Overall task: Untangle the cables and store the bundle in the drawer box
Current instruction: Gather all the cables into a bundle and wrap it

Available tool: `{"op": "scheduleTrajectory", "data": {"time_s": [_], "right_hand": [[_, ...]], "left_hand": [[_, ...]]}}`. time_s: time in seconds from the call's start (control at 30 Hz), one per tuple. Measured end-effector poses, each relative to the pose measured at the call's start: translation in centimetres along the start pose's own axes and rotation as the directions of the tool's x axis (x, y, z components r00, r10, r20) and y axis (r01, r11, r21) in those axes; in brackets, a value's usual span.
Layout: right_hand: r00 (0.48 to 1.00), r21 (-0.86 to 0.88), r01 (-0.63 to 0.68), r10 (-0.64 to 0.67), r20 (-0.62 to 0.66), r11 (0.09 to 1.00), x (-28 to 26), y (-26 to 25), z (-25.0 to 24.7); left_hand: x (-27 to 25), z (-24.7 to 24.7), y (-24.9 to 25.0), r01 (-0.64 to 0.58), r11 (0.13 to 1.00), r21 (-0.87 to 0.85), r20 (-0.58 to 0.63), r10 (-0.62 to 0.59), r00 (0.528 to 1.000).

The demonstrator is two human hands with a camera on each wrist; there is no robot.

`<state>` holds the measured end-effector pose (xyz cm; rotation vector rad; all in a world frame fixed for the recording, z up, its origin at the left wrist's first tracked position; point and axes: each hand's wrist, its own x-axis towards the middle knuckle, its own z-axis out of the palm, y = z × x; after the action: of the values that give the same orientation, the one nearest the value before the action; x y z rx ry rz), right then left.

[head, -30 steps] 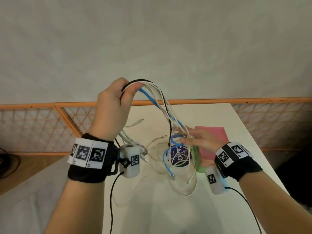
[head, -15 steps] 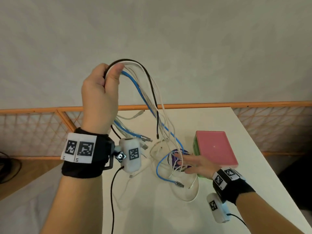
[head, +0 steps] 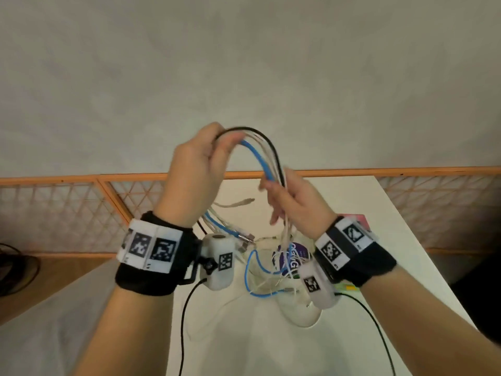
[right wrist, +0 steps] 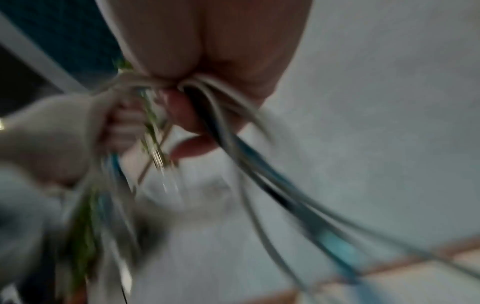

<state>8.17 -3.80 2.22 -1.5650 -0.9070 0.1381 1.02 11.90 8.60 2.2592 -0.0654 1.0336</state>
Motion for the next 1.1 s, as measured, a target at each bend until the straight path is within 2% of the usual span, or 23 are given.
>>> {"op": "scheduleTrajectory", "data": {"time_s": [0.1, 0.2, 0.3, 0.37, 0.4, 0.47, 0.53, 0.57, 0.6, 0.67, 0.7, 0.77, 0.8, 0.83, 0.9, 0.97, 1.03, 1.1], "right_hand": [[0.985, -0.061, -0.066, 0.074, 0.155, 0.996, -2.1, 3.0, -0.6], [0.958, -0.101, -0.106, 0.129, 0.258, 0.989, -2.7, 3.9, -2.2], [0.966, -0.034, -0.180, 0.183, 0.184, 0.983, -2.7, 3.7, -3.3], [0.973, 0.036, -0.215, 0.211, 0.096, 0.976, -2.3, 2.7, -4.0], [0.975, 0.046, -0.214, 0.210, 0.076, 0.976, -1.9, 1.8, -4.4], [0.981, -0.004, -0.177, 0.177, 0.081, 0.984, -1.0, 0.0, -5.2], [0.987, -0.136, -0.101, 0.116, 0.108, 0.986, -0.1, -1.7, -5.9], [0.988, -0.233, -0.044, 0.076, 0.131, 0.972, 0.4, -2.3, -6.0], [0.985, -0.336, 0.022, 0.037, 0.170, 0.941, 0.8, -3.0, -6.0], [0.964, -0.484, 0.137, -0.004, 0.266, 0.864, 1.5, -4.0, -5.4], [0.952, -0.529, 0.174, -0.004, 0.307, 0.831, 1.8, -4.4, -4.9], [0.929, -0.566, 0.215, 0.013, 0.370, 0.796, 2.3, -4.7, -4.1], [0.923, -0.571, 0.221, 0.020, 0.384, 0.791, 2.4, -4.8, -4.0], [0.924, -0.561, 0.212, 0.023, 0.382, 0.800, 2.5, -4.8, -4.0], [0.931, -0.468, 0.109, 0.075, 0.357, 0.877, 2.2, -4.6, -4.5], [0.916, -0.282, -0.023, 0.133, 0.378, 0.959, 1.5, -4.3, -4.8], [0.902, -0.150, -0.106, 0.158, 0.402, 0.983, 1.1, -3.8, -5.2], [0.890, -0.078, -0.154, 0.173, 0.421, 0.985, 0.6, -3.0, -5.7]], "left_hand": [[-0.9, -0.9, -1.3, 0.068, 0.998, -0.007, -0.067, -0.069, 0.995], [-2.9, -0.4, -3.3, 0.211, 0.974, -0.083, -0.125, -0.220, 0.967], [-4.5, 0.3, -4.8, 0.339, 0.913, -0.229, -0.120, -0.372, 0.921], [-5.4, 1.1, -5.5, 0.403, 0.849, -0.342, 0.008, -0.426, 0.905], [-5.9, 1.3, -5.9, 0.413, 0.856, -0.310, 0.087, -0.407, 0.909], [-6.4, 1.5, -6.9, 0.367, 0.923, -0.120, 0.254, -0.329, 0.910], [-6.4, 1.2, -7.1, 0.354, 0.935, -0.034, 0.386, -0.314, 0.867], [-6.1, 0.9, -6.5, 0.331, 0.943, -0.028, 0.388, -0.295, 0.873], [-5.7, 0.6, -5.5, 0.296, 0.953, -0.062, 0.351, -0.257, 0.900], [-4.2, 0.3, -2.3, 0.107, 0.990, -0.097, 0.246, -0.080, 0.966], [-3.3, 0.5, -0.7, 0.021, 0.994, -0.106, 0.256, 0.006, 0.967], [-1.7, 1.3, 1.6, 0.013, 0.994, -0.105, 0.415, 0.032, 0.909], [-1.1, 1.7, 2.1, 0.035, 0.997, -0.067, 0.492, 0.002, 0.871], [-0.5, 2.2, 2.0, 0.039, 0.999, -0.009, 0.523, -0.028, 0.852], [0.2, 2.6, 1.5, 0.006, 0.998, 0.064, 0.532, -0.039, 0.846], [0.2, 3.1, 1.1, -0.030, 0.997, 0.067, 0.547, -0.011, 0.837], [-0.1, 3.5, 1.1, -0.042, 0.999, 0.026, 0.561, 0.020, 0.828], [-0.5, 3.6, 1.0, -0.060, 0.998, 0.012, 0.538, 0.044, 0.842]]}}
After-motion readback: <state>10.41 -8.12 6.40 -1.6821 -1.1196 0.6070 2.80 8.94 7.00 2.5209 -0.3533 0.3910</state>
